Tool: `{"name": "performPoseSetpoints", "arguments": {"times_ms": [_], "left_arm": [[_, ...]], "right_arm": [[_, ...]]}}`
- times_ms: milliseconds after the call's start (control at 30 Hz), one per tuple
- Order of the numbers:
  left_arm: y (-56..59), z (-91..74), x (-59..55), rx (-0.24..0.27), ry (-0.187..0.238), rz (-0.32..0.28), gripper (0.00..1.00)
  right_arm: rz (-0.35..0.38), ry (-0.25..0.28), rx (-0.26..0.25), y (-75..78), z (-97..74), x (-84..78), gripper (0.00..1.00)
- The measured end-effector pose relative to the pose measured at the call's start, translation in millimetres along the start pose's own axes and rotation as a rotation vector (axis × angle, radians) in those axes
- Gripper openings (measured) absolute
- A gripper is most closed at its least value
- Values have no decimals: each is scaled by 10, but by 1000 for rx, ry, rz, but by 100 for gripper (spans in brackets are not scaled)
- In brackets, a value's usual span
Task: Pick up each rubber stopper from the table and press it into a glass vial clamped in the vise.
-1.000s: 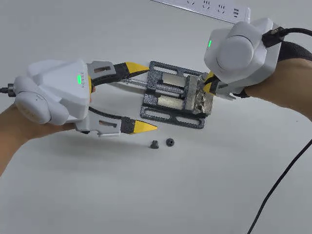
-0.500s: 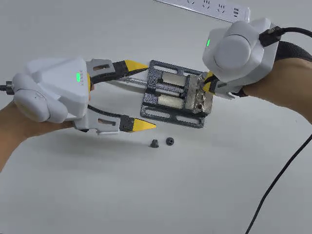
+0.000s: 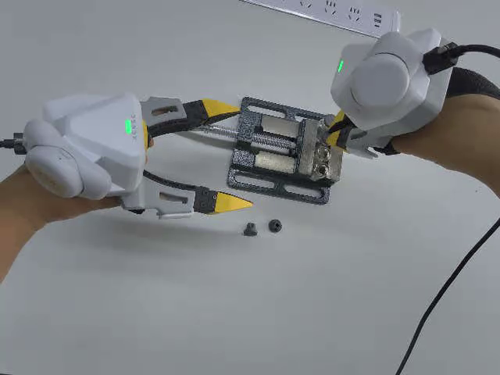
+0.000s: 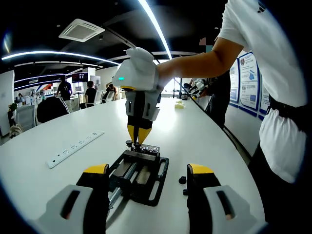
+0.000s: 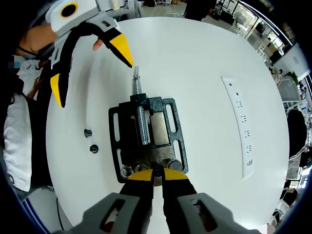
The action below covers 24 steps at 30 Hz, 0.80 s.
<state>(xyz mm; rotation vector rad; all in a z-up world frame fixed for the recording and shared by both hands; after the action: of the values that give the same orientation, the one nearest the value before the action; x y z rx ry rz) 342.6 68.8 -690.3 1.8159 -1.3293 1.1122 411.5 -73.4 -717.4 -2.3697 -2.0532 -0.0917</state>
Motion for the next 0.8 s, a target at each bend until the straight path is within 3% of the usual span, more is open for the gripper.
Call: {"name": "performPoseSetpoints", "arguments": {"times_ms": [500, 800], "left_arm": [[66, -34, 21, -1, -7, 8, 62], [92, -63, 15, 3, -11, 6, 62]], "right_arm": [[-2, 10, -13, -14, -10, -8, 6], [41, 81, 4, -2, -33, -38, 6]]}}
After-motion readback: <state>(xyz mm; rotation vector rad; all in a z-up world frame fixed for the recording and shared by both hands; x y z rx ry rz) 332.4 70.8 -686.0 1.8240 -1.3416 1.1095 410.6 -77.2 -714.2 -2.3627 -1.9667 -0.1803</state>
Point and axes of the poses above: the centre of the closed fingertips' face, and the gripper's own axes: z roughly forward along the fingers, y roughly to its right, x roughly out of its top, the point moved 4 cm from there along -z, roughly backward along the fingers, and after that the axes turned 10 degrees about -y, right-handed, at the moved point
